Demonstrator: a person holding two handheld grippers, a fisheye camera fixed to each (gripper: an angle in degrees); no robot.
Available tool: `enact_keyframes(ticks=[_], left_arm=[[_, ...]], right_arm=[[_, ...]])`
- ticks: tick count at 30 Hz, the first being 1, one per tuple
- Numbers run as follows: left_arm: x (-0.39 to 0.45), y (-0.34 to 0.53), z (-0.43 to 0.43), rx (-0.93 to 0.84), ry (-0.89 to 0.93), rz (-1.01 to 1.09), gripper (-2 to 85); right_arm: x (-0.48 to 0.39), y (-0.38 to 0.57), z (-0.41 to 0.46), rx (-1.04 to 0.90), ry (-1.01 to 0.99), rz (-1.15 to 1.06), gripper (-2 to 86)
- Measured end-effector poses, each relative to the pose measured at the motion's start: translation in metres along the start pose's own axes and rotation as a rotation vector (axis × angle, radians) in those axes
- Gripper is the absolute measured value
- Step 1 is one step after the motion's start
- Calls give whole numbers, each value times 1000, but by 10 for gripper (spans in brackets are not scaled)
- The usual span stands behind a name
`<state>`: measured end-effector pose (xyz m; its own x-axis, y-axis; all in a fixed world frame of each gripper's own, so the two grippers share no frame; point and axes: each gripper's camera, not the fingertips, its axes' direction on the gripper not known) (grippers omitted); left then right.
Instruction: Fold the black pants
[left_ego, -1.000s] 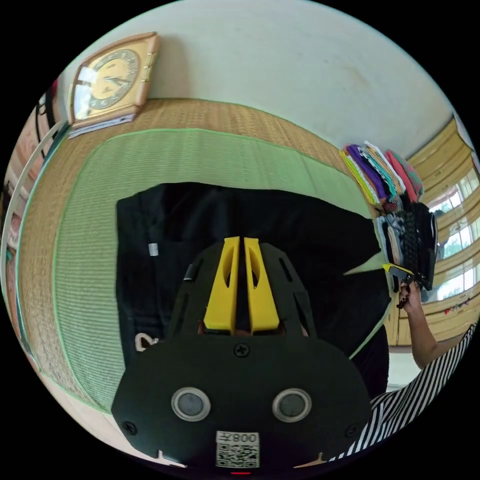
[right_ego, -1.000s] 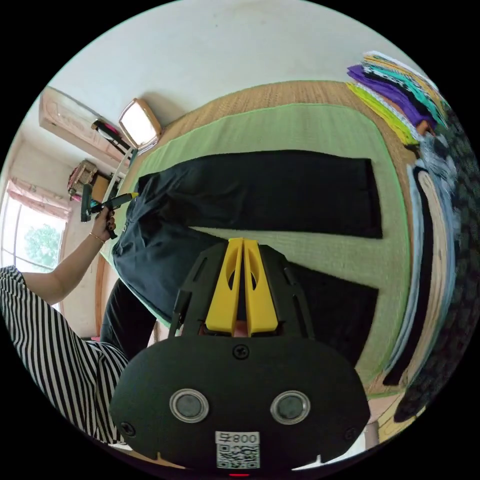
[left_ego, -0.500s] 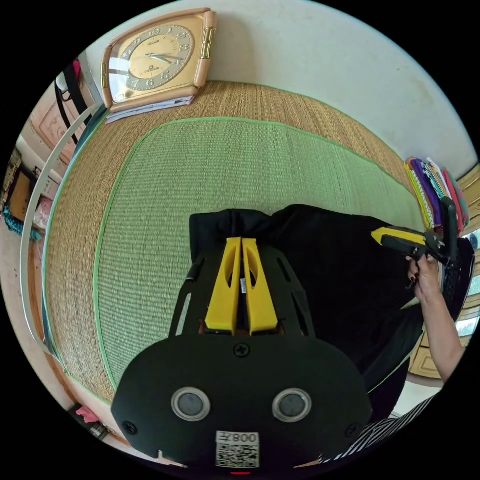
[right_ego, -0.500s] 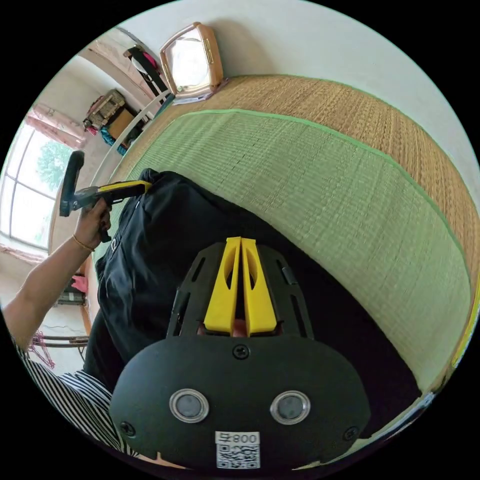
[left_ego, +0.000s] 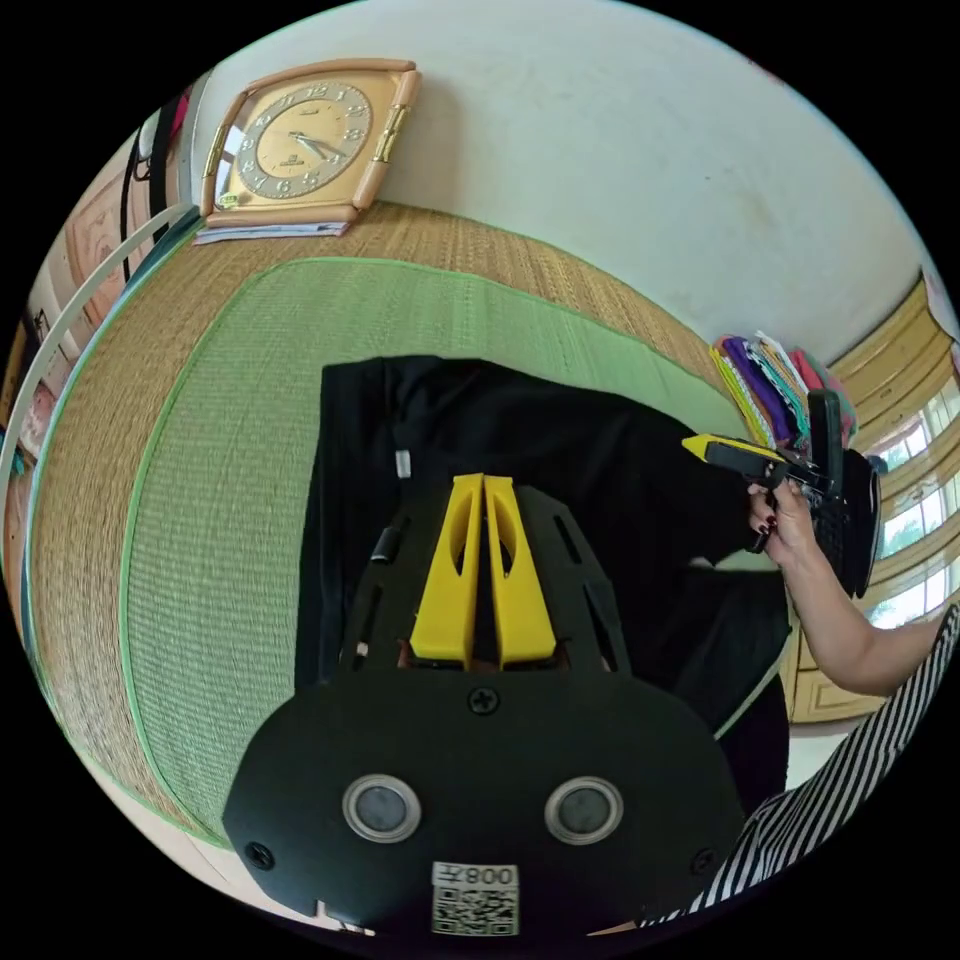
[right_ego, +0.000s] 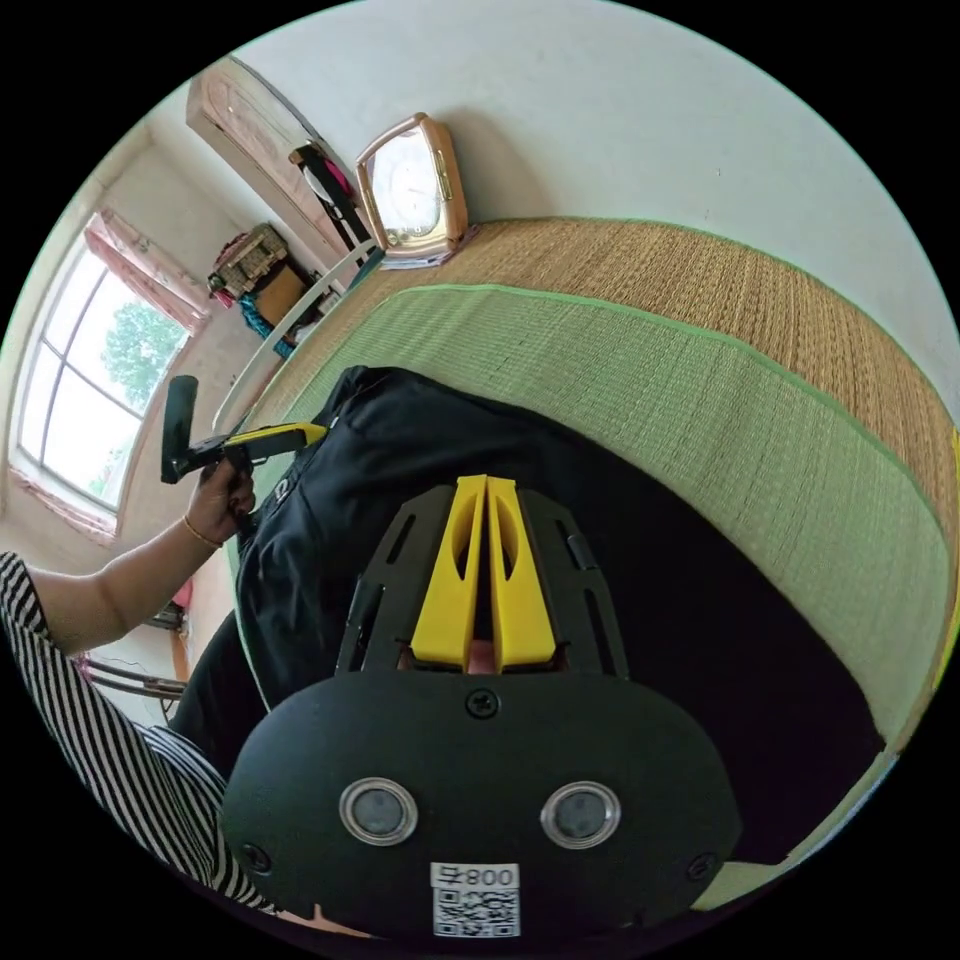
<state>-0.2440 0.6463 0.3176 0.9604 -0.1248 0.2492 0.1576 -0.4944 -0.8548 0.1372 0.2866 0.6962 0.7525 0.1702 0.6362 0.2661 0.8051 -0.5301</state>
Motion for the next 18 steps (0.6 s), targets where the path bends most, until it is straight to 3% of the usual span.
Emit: enact_keyframes(ticks=[6,10,14,18], left_arm=[[-3,26,32,-90,-83,-16,0],[11,21,38,-86,-89,-11,1],[59,15,64,-93,82,129,1],[91,14,114,-229,-20,215,3]], right_arm=[[-10,60,29,-157,56,26,1],[-12,63,22,-138,90,16,1],[-21,76,0,-37,164,37,1],[-3,97,11,-75,122,155,2]])
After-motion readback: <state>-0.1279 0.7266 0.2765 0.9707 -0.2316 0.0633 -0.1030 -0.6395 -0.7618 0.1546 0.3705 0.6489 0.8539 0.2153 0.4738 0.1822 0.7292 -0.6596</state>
